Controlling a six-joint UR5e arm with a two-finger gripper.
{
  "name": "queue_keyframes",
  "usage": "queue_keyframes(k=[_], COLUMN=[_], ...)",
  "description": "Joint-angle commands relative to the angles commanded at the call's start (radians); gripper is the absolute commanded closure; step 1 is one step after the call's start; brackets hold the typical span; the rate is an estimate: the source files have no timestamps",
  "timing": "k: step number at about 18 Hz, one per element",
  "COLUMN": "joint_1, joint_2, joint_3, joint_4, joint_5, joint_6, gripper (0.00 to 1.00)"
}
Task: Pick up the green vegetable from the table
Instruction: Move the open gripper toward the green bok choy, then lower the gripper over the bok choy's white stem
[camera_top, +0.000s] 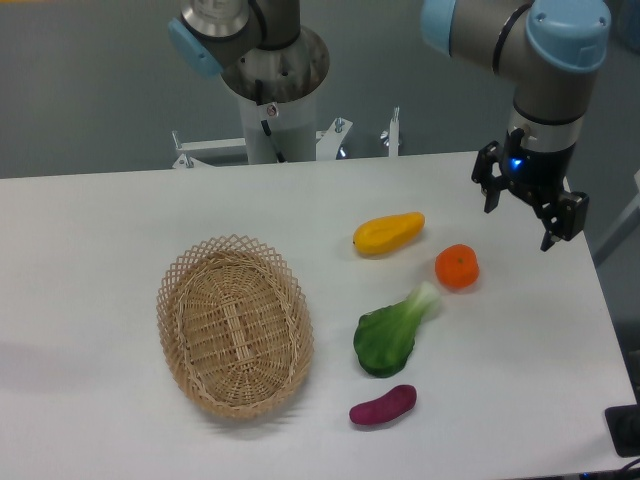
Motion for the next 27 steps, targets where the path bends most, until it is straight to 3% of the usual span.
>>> queue_keyframes(k=[12,15,22,27], joint_1=[-0.017,-0.034,-0.074,-0.097], joint_2=[-0.009,-0.021,-0.046,-0.09], joint_3=[-0.034,-0.061,-0.204,-0.242], joint_4=[0.0,0.009,0.19,0.219], joint_5=[0.002,0.002,0.002,0.012], joint_6=[-0.008,-0.063,-0.087,-0.136], gripper=[0.0,0.0,0.0,0.0])
